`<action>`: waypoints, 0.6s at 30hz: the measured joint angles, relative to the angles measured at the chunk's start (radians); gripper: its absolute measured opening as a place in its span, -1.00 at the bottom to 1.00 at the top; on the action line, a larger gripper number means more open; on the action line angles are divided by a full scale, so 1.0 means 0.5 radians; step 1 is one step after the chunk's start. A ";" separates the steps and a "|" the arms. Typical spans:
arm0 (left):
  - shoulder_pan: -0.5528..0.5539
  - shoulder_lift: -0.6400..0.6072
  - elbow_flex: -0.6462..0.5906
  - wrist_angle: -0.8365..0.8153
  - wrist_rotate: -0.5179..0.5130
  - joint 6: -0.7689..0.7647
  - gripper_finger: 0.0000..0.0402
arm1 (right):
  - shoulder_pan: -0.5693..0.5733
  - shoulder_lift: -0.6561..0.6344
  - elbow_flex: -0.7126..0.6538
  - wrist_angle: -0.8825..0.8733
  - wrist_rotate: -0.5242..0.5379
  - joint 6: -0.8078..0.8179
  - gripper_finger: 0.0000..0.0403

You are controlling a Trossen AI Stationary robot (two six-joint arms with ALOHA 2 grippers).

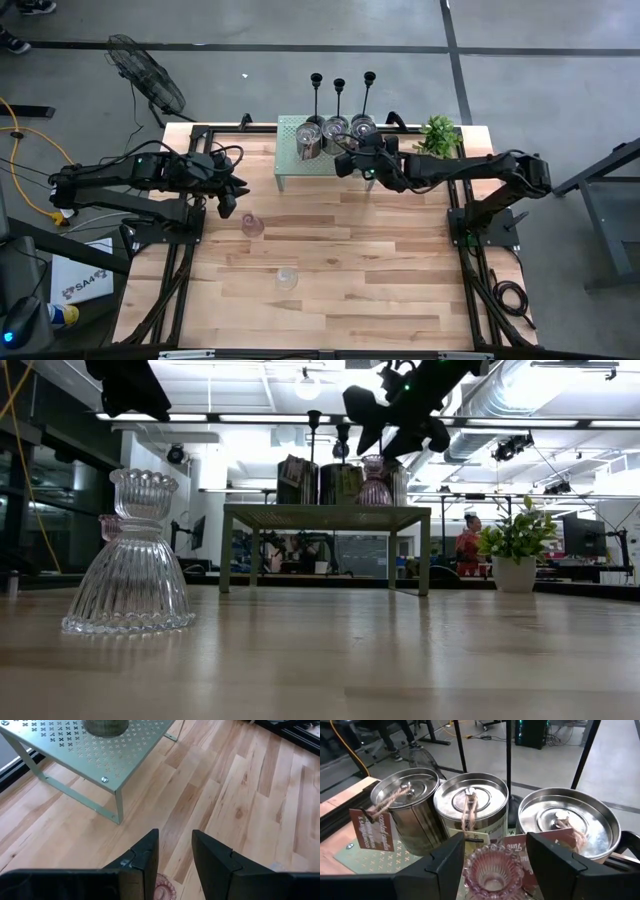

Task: Pick & Place candle stick holders
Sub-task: Put the transparent glass candle holder on the shelf aligned with the pink glass candle holder

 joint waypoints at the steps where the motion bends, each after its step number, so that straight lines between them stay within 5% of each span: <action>1: 0.000 0.000 0.000 0.000 0.002 0.000 -0.44 | 0.000 0.000 0.000 0.003 0.001 -0.001 0.01; 18: 0.000 0.000 0.000 0.000 0.003 0.000 -0.44 | -0.002 -0.054 0.000 0.169 0.099 -0.162 0.01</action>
